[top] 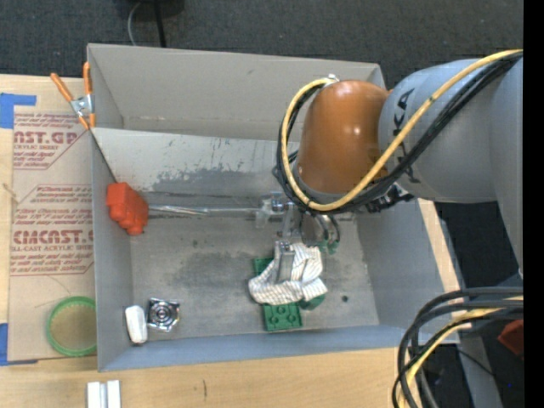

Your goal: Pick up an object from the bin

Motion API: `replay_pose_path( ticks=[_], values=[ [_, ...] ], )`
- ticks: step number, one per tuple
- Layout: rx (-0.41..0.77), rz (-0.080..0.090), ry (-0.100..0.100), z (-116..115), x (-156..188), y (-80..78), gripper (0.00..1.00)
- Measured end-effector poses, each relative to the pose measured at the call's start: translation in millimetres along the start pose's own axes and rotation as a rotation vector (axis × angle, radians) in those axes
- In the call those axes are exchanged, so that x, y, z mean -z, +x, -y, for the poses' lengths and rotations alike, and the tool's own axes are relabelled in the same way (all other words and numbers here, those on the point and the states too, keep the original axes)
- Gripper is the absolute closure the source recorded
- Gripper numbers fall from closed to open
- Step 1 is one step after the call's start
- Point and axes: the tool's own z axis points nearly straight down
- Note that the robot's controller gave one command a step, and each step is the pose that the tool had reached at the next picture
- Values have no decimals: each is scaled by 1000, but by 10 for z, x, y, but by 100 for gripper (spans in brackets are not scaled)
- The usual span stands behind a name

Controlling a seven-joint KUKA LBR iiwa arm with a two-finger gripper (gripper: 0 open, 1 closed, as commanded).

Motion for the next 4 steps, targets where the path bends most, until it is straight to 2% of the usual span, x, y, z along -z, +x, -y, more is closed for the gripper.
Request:
replay_pose_path(
  ticks=[1, 2, 3, 4],
  values=[
    [-1, 8, -1, 2, 45, -17, 0],
    [100, 14, -2, 148, -115, 32, 0],
    [362, 7, 3, 398, -493, 214, 0],
    [263, 14, -3, 686, -770, 115, 100]
  ],
)
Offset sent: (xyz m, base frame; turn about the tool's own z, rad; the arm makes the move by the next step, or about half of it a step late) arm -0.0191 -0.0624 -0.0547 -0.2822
